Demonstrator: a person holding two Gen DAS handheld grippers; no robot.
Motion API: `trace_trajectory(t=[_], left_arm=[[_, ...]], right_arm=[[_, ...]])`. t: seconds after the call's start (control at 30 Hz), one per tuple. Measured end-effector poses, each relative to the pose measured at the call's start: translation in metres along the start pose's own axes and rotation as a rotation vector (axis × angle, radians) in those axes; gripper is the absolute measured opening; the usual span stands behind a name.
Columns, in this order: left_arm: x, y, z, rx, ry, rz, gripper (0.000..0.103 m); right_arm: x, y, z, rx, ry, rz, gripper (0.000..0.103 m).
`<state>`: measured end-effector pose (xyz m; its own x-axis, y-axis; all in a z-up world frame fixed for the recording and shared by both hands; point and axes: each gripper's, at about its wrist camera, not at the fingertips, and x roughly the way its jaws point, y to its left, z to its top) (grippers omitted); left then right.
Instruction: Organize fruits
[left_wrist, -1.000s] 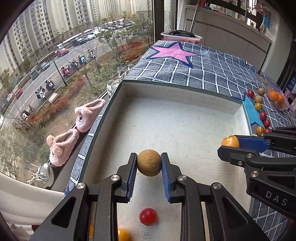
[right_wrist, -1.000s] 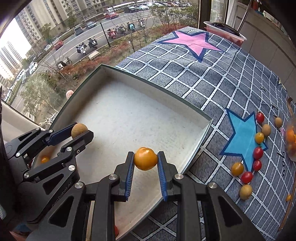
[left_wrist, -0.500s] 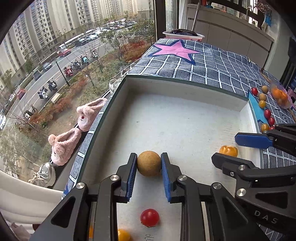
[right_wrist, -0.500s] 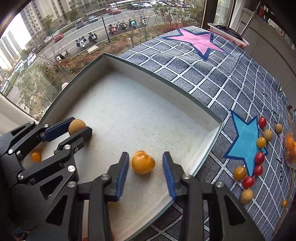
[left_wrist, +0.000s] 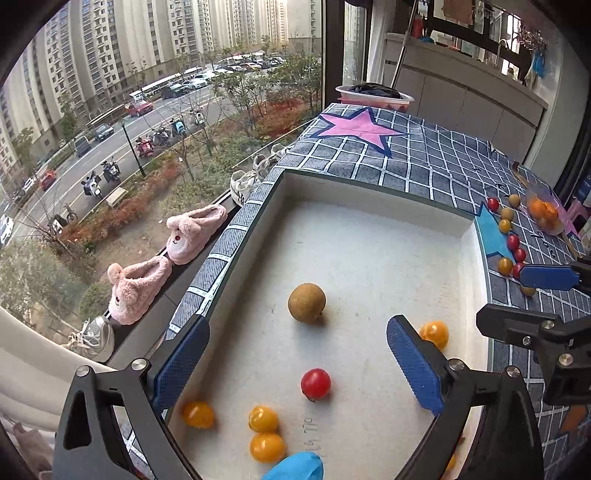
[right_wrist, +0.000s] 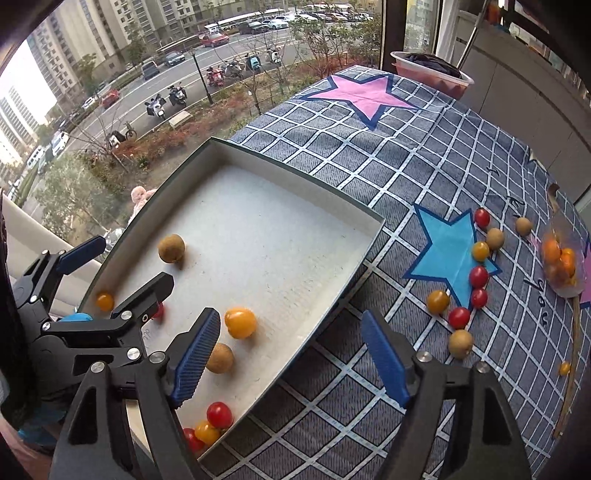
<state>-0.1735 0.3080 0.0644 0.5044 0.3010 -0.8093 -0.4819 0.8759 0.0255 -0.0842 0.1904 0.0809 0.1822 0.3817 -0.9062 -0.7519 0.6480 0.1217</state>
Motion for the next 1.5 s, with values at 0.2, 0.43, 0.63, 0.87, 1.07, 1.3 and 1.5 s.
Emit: trace_trajectory(t=[0.2,0.43,0.63,0.87,1.07,1.3,1.5], left_arm=[[-0.023,-0.008,-0.021,0.013,0.019,0.043,0.102],[-0.044,-0.02,-0.048,0.024,0.07,0.017,0.102],[-0.054,-0.021,-0.06,0.025,0.087,0.038,0.102],[-0.061,-0.024,-0.064,0.032,0.084,0.066,0.102],[-0.063,-0.031,-0.067,0.045,0.088,0.075,0.102],[-0.063,-0.037,-0.068,0.06,0.091,0.086,0.102],[-0.063,-0.04,-0.07,0.074,0.094,0.09,0.102]], right_arm=[[-0.011,0.008,-0.015,-0.028,0.006,0.001,0.103],[-0.023,0.022,-0.035,-0.086,0.0,-0.02,0.103],[-0.026,0.031,-0.049,-0.133,-0.003,-0.04,0.103],[-0.029,0.034,-0.058,-0.152,-0.005,-0.033,0.103],[-0.032,0.031,-0.061,-0.16,-0.011,-0.041,0.103],[-0.031,0.027,-0.065,-0.151,-0.008,-0.03,0.103],[-0.03,0.027,-0.067,-0.157,-0.003,-0.02,0.103]])
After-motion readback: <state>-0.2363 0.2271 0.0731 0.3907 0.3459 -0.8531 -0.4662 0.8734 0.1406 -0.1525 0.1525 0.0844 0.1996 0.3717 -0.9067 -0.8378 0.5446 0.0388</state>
